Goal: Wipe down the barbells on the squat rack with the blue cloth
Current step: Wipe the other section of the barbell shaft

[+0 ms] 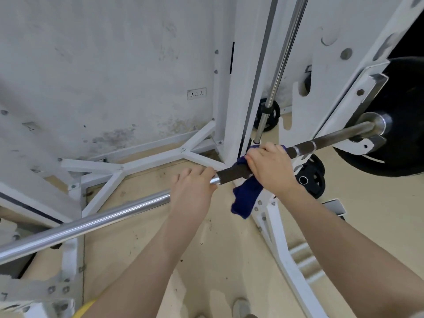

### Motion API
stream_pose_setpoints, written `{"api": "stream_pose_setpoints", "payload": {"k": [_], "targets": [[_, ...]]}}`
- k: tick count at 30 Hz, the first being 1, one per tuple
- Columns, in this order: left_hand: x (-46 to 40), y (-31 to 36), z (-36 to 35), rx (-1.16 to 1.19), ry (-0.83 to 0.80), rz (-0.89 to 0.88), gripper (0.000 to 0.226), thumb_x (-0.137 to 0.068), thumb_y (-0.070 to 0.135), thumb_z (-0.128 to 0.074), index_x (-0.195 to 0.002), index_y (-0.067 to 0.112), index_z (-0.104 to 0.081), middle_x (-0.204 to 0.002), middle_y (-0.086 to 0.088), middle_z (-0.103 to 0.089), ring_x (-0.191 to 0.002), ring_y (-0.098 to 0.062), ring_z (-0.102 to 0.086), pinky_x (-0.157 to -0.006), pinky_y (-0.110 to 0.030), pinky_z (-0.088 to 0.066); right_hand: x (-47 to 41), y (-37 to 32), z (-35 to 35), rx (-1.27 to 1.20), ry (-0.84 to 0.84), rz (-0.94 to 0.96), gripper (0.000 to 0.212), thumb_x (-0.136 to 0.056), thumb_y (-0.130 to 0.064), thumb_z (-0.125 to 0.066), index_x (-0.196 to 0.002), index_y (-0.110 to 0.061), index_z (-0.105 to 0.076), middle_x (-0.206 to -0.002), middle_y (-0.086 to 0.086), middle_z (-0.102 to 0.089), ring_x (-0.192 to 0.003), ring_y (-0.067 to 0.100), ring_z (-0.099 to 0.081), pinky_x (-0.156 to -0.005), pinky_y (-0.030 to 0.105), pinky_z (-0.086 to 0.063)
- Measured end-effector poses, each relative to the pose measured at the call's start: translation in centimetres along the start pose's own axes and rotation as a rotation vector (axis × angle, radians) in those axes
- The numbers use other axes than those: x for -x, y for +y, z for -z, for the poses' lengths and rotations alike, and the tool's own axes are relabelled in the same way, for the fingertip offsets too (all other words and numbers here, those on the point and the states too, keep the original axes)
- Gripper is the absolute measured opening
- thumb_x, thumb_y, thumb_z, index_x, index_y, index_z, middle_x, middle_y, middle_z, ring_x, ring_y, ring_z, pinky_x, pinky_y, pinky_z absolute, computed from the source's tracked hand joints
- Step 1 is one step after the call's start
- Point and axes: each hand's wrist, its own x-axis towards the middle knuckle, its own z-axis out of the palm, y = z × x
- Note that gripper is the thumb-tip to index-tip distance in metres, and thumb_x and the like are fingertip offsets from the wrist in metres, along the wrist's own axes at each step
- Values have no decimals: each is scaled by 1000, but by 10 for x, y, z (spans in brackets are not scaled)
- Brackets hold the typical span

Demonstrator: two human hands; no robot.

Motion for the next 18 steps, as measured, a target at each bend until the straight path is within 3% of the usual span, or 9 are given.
{"api": "stream_pose_setpoints", "payload": {"k": [4,9,12,15,18], "targets": [[2,5,1,-4,13,13,23,-93,32,-48,-113,26,-55,-109,7,-58,-103,-19,-46,-83,-28,-27,0,-1,3,4,-10,-150,37,-85,-26,-28,-67,-15,-59,-55,1,-60,-71,25,-52,-62,32,-37],[-5,19,5,-134,-31,60,17,-90,23,-50,-106,21,-56,-104,2,-63,-98,-23,-49,-82,-31,-33,1,-16,3,-75,89,-20,31,-85,-22,-35,-62,-13,-54,-47,1,-52,-63,23,-50,-56,30,-35],[-16,42,9,-140,-36,54,28,-90,32,-49,-116,23,-54,-112,4,-61,-105,-22,-48,-85,-32,-33,-1,20,0,-9,72,25,20,-77,-13,-46,-58,-13,-52,-44,1,-49,-58,24,-50,-54,29,-36],[-24,67,5,-51,-41,43,35,-89,35,-51,-122,24,-51,-119,4,-58,-110,-23,-47,-90,-32,-33,5,77,-1,60,32,-89,15,-76,-10,-52,-60,-11,-51,-48,4,-54,-64,28,-53,-57,33,-41],[-23,80,-6,-13,-19,22,32,-87,29,-56,-117,19,-56,-116,1,-60,-107,-26,-48,-85,-35,-33,6,105,2,76,-30,-205,14,-74,-8,-63,-64,-10,-53,-51,6,-55,-67,29,-51,-60,34,-36]]}}
